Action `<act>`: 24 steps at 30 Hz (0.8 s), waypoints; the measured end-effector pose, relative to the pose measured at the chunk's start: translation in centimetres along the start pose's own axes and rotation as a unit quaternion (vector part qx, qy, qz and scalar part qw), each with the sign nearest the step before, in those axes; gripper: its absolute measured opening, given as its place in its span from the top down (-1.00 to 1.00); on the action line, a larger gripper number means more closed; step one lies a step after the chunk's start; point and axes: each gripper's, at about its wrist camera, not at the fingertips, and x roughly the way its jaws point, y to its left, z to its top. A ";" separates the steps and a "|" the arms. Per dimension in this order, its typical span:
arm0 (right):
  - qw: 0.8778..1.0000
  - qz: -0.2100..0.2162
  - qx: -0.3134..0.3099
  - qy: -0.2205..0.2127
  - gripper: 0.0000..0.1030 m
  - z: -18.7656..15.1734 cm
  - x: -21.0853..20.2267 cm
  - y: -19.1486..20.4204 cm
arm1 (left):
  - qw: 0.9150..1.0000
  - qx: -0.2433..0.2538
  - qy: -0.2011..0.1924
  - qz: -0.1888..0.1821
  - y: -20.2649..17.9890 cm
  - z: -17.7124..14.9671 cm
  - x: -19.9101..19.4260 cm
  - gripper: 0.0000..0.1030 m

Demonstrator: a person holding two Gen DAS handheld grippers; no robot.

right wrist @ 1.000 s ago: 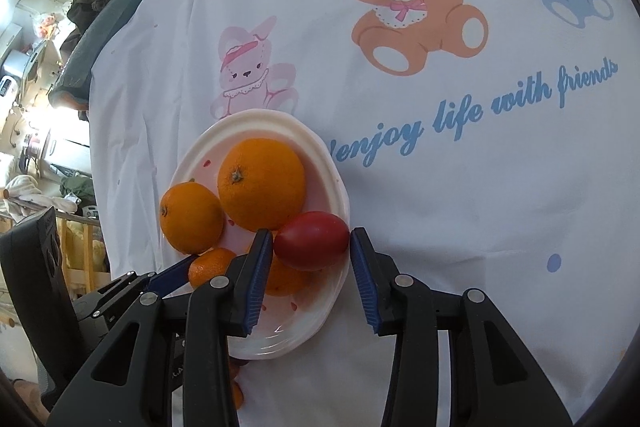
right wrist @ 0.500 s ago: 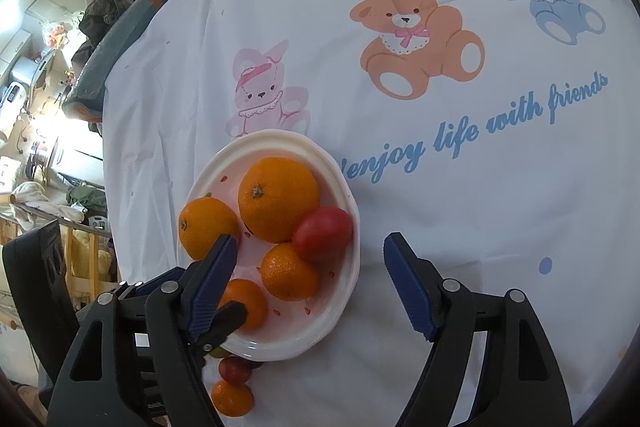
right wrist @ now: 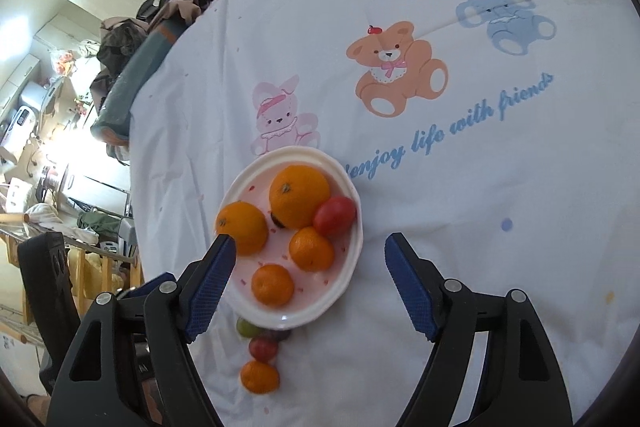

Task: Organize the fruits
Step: 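Withdraw both open grippers from the plate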

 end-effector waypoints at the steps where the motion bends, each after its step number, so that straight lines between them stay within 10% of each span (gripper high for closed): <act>1: 1.000 0.002 0.002 -0.002 -0.54 -0.4 -0.4 0.0 | 1.000 -0.001 -0.003 0.002 0.4 -0.4 -0.6 -0.69; 24: 0.999 -0.013 0.019 -0.037 -0.54 -8.5 -5.5 0.7 | 0.997 -0.008 -0.073 0.033 3.9 -7.0 -5.7 -0.69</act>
